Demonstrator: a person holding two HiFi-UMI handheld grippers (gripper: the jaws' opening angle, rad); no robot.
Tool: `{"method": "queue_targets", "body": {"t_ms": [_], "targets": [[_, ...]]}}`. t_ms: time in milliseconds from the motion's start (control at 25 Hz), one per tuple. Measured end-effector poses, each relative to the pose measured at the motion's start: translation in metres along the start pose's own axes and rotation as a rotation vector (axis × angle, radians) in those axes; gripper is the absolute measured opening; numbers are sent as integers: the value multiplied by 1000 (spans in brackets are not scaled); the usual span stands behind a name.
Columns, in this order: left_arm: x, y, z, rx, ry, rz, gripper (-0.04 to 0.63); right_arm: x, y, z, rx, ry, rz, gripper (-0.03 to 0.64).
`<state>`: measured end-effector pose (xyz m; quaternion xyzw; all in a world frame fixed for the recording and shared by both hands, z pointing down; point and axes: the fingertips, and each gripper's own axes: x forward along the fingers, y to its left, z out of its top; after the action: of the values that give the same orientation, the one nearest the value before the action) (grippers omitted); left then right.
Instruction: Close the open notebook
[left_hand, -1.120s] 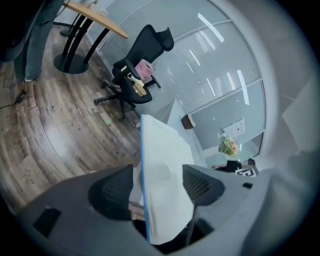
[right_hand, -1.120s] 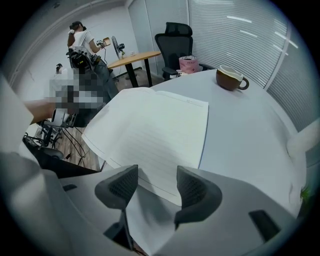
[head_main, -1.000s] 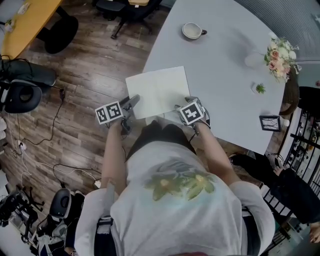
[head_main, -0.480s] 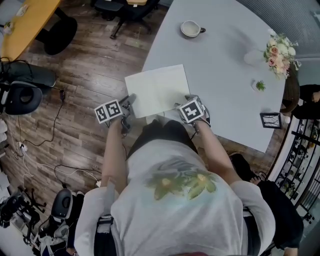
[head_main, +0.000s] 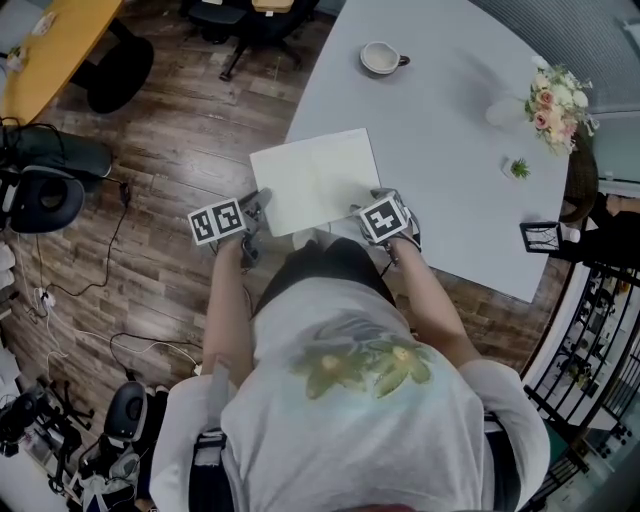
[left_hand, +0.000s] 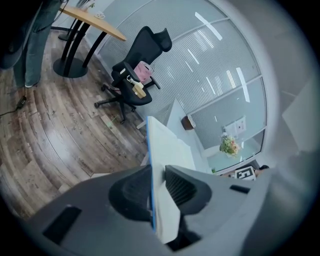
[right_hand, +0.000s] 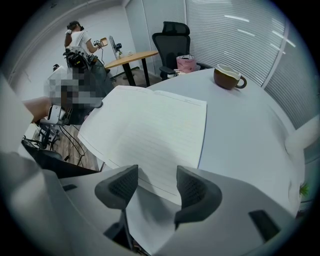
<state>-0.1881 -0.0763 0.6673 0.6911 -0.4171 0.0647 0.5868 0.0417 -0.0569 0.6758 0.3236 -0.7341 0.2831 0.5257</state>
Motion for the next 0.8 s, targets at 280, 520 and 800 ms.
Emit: {"method": "queue_targets", "body": {"t_ms": [280,520,800], "targets": [[-4,-6,3,36,4,-17,69,0,-1,-4,17,15,-4,255],[-9,-12,4,49,4,-28,58,-2,1,-4,18,15,-7,255],[-13,-26,9,39,-7,-60,40,-1,0,-4,18,9,5,255]]}}
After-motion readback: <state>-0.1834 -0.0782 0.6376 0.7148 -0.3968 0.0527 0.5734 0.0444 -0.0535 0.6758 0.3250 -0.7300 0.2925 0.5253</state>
